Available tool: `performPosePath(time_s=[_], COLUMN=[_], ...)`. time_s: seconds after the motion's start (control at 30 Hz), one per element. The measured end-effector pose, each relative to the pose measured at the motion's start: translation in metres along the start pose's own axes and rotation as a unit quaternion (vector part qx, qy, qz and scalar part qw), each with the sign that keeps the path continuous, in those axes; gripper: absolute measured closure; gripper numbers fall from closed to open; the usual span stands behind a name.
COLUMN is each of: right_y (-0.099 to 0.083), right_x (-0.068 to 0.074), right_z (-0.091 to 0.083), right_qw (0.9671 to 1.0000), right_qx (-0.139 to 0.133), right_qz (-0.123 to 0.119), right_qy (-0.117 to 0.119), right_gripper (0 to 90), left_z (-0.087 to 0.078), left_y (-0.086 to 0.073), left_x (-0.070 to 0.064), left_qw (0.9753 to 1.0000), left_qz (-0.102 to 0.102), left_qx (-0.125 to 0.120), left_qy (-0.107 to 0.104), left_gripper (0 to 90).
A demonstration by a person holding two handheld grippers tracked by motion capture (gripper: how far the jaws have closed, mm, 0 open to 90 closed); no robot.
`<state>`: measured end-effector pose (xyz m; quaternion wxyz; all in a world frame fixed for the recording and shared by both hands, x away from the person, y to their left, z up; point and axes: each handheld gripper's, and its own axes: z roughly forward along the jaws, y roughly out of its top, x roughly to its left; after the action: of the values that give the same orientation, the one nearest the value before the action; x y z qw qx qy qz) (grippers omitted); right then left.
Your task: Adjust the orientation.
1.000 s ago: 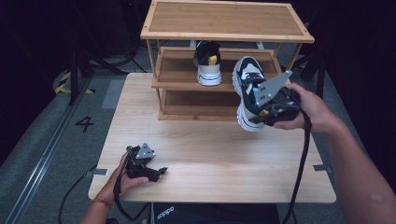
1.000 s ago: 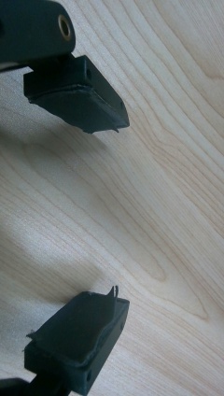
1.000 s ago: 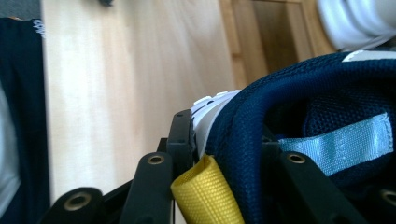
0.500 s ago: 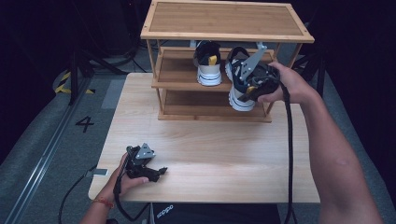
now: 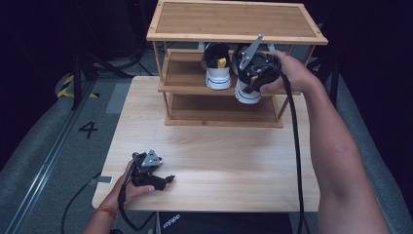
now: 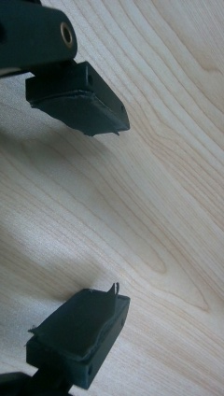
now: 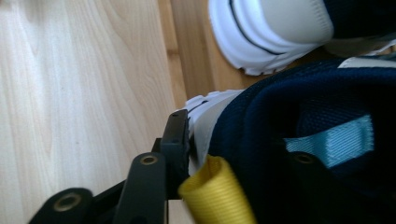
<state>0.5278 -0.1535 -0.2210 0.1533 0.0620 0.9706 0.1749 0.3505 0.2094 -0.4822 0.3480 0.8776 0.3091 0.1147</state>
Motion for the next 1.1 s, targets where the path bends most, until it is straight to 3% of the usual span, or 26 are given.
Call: performPosePath(time_s=[0.13, 0.23, 0.3, 0.33, 0.43, 0.5, 0.53, 0.73, 0.9, 0.97, 1.03, 1.07, 1.1], right_y=[0.004, 0.005, 0.003, 0.001, -0.004, -0.008, -0.010, -0.026, -0.054, -0.064, -0.073, -0.073, -0.078], right_x=[-0.006, -0.007, -0.007, -0.008, -0.006, -0.003, -0.001, 0.009, 0.024, 0.031, 0.037, 0.037, 0.041], right_z=[-0.001, -0.001, -0.003, -0.004, -0.005, -0.008, -0.011, -0.024, -0.032, -0.031, -0.025, -0.025, -0.017], right_qw=[0.9999, 0.9992, 0.9981, 0.9976, 0.9953, 0.9908, 0.9881, 0.9776, 0.9551, 0.9513, 0.9441, 0.9441, 0.9410], right_qx=[0.005, 0.008, -0.011, -0.026, -0.045, -0.071, -0.090, -0.144, -0.218, -0.224, -0.237, -0.237, -0.233], right_qz=[0.005, -0.001, 0.011, 0.026, 0.032, 0.029, 0.039, 0.066, 0.126, 0.141, 0.168, 0.168, 0.184], right_qy=[-0.010, -0.038, -0.059, -0.058, -0.080, -0.112, -0.119, -0.138, -0.155, -0.157, -0.156, -0.156, -0.162], right_gripper=[57.3, 51.3, 46.6, 46.4, 40.6, 41.1, 40.6, 38.7, 39.8, 38.9, 35.7, 35.7, 33.5], left_z=[0.000, -0.001, -0.001, -0.001, -0.001, -0.002, -0.002, -0.002, -0.002, -0.003, -0.003, -0.003, -0.002], left_y=[0.000, -0.001, -0.001, -0.001, -0.002, -0.002, -0.002, -0.002, -0.003, -0.002, -0.002, -0.002, -0.003], left_x=[0.000, -0.001, -0.001, -0.001, -0.002, -0.002, -0.002, -0.002, -0.002, -0.002, -0.002, -0.002, -0.002], left_qw=[1.0000, 0.9999, 0.9999, 0.9999, 0.9999, 0.9999, 0.9999, 0.9999, 0.9998, 0.9999, 0.9999, 0.9999, 0.9998], left_qz=[0.004, 0.007, 0.007, 0.007, 0.009, 0.012, 0.012, 0.012, 0.013, 0.014, 0.014, 0.014, 0.013], left_qx=[0.000, -0.002, -0.002, -0.002, -0.001, -0.002, -0.002, -0.002, -0.001, 0.000, 0.000, 0.000, -0.001], left_qy=[-0.004, -0.007, -0.008, -0.008, -0.010, -0.012, -0.012, -0.012, -0.012, -0.010, -0.010, -0.010, -0.011], left_gripper=[15.0, 15.3, 15.4, 15.3, 15.5, 15.4, 15.4, 15.4, 15.4, 15.4, 15.4, 15.4, 15.4])
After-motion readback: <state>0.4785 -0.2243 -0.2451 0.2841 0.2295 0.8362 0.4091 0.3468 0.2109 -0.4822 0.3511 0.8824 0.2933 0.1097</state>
